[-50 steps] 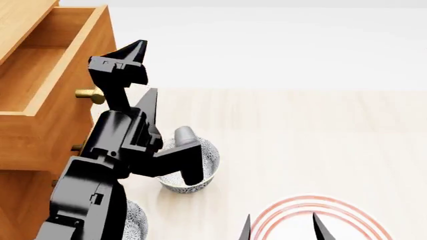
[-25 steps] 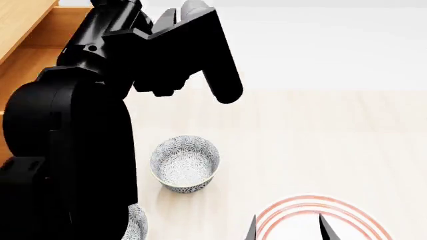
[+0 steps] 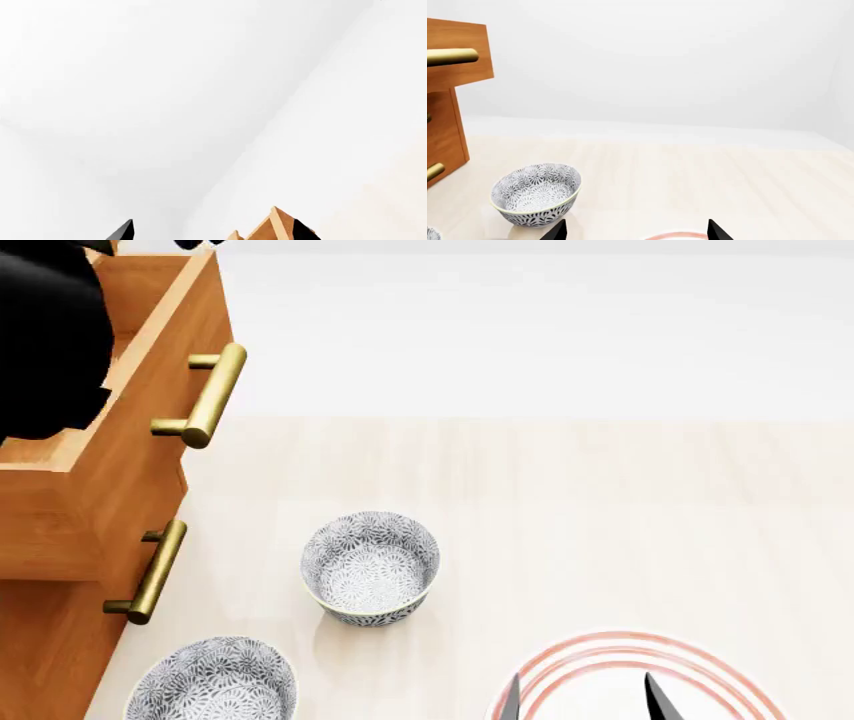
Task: Open the top drawer of the cabinet.
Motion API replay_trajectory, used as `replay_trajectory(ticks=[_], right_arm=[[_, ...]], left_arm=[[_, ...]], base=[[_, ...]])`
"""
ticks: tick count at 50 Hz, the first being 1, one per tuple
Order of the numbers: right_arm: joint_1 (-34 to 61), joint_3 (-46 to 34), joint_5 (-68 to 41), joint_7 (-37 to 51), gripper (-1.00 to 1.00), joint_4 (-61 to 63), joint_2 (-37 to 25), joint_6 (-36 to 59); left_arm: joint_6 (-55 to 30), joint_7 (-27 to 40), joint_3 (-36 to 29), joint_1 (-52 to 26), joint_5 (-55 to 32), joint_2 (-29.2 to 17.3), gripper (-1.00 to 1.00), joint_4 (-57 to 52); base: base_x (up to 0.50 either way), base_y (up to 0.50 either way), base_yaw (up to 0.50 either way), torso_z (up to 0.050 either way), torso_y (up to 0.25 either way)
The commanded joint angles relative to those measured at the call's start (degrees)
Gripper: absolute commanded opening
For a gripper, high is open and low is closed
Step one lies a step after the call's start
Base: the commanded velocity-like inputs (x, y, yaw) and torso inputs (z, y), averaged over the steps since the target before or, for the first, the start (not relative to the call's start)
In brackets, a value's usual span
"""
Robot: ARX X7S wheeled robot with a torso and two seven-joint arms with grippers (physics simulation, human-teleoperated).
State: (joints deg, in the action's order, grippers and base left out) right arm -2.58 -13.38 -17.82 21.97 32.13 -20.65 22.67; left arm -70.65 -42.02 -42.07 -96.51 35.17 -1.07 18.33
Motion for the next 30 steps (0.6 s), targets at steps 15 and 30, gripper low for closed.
replay_trajectory(ticks=[15, 30], right_arm=[[0.1, -0.7, 0.3, 0.8, 1.00, 0.7, -0.5, 0.5], [0.2, -0.8, -0.1, 1.3, 1.00, 2.2, -1.0, 1.4]], left_arm=[[6.6, 27.2, -5.1, -18.8, -57.1, 1.0, 1.00, 49.2], [11.6, 31.9, -8.0, -21.3, -71.6, 0.9, 1.00, 56.4]], base=[[0.00, 0.00, 0.00, 0.000, 0.000], [0.00, 0.00, 0.00, 0.000, 0.000]])
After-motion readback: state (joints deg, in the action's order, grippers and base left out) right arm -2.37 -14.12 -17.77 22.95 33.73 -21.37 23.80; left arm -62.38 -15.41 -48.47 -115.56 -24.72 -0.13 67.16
